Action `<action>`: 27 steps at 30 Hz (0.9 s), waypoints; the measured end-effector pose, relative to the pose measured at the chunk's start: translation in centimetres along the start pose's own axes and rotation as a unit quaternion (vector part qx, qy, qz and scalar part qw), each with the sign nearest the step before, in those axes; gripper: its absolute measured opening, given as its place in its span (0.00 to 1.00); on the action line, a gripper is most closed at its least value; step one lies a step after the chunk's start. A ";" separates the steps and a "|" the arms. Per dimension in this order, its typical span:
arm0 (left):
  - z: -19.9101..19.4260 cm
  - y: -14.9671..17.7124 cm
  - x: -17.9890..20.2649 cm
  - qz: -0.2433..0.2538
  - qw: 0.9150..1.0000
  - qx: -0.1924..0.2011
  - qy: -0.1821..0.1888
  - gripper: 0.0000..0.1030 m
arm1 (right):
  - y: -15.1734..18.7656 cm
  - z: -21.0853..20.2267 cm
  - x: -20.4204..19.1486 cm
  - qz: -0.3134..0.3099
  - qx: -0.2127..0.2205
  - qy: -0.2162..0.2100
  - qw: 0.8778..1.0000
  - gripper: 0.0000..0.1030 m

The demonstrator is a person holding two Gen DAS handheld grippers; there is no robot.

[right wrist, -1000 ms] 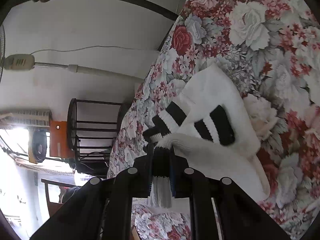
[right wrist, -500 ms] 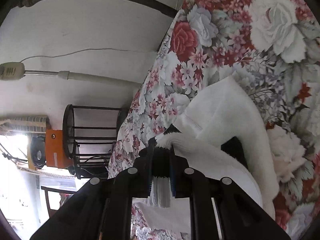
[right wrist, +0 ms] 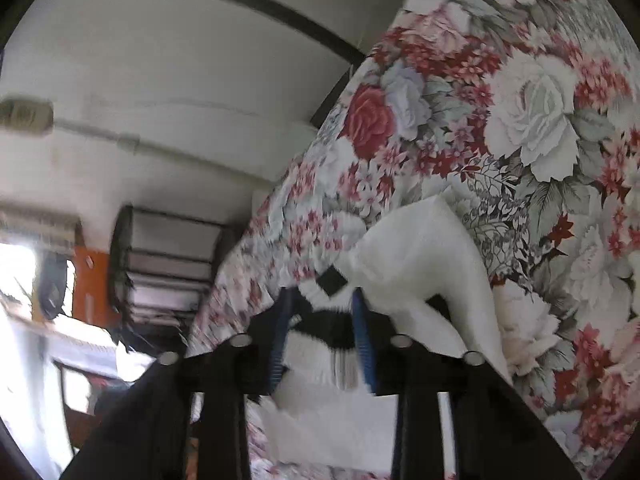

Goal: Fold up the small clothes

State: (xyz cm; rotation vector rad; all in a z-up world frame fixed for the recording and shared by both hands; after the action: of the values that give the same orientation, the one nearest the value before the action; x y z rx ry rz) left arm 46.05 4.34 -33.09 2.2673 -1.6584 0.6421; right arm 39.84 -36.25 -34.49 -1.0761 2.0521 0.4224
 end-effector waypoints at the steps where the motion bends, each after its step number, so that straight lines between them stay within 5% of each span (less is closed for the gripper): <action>1: 0.7 0.2 -0.2 0.005 0.999 -0.020 -0.028 0.83 | 0.3 0.0 -0.1 -0.011 -0.005 0.024 1.000 0.21; 3: 2.2 0.8 -0.9 0.034 0.989 -0.055 -0.133 0.81 | 0.8 -0.4 0.4 -0.029 -0.005 0.100 0.995 0.20; 5: 2.9 1.6 -0.8 0.076 0.974 -0.069 -0.200 0.81 | 0.9 -0.8 1.6 -0.040 -0.005 0.163 0.986 0.20; 9: 4.7 3.6 1.4 0.186 0.937 -0.084 -0.284 0.81 | 2.4 1.8 2.5 -0.053 -0.079 0.163 0.982 0.20; 14: 8.1 4.1 3.0 0.236 0.908 -0.078 -0.338 0.81 | 4.4 6.1 -0.5 -0.148 -0.159 0.162 0.963 0.21; 15: 8.3 3.6 3.0 0.227 0.908 -0.066 -0.346 0.81 | 3.6 6.1 -1.1 -0.156 -0.135 0.164 0.965 0.23; 16: 7.9 2.7 2.7 0.193 0.920 -0.053 -0.337 0.81 | 2.0 4.7 -1.7 -0.148 -0.069 0.146 0.976 0.23; 18: 6.3 0.8 2.0 0.110 0.956 -0.031 -0.268 0.81 | 0.7 1.7 -1.6 -0.101 0.001 0.085 0.991 0.26; 21: 3.1 -0.9 0.6 0.033 0.986 0.008 -0.161 0.81 | -0.1 -0.9 -0.2 -0.057 0.038 0.044 0.997 0.26; 24: 1.3 -1.2 0.0 0.022 0.985 0.039 -0.170 0.81 | -0.1 -1.4 0.2 -0.050 0.035 0.032 0.998 0.26; 27: 0.6 -1.1 1.2 0.040 0.992 0.039 -0.113 0.82 | 0.6 -0.5 -0.6 -0.067 0.006 0.025 0.997 0.26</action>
State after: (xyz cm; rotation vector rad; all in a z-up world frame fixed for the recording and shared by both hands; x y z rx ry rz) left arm 47.49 3.38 -32.99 2.4166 -1.8669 0.4900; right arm 39.39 -35.82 -33.74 -1.2191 2.0093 0.3180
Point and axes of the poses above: each gripper's, at about its wrist camera, not at the fingertips, and z roughly the way its jaws point, x to its right, y to its underside, the point moved 6 cm from there along z, roughly the way its jaws point, and after that the axes turned 14 degrees about -x, right-handed, at the moved point
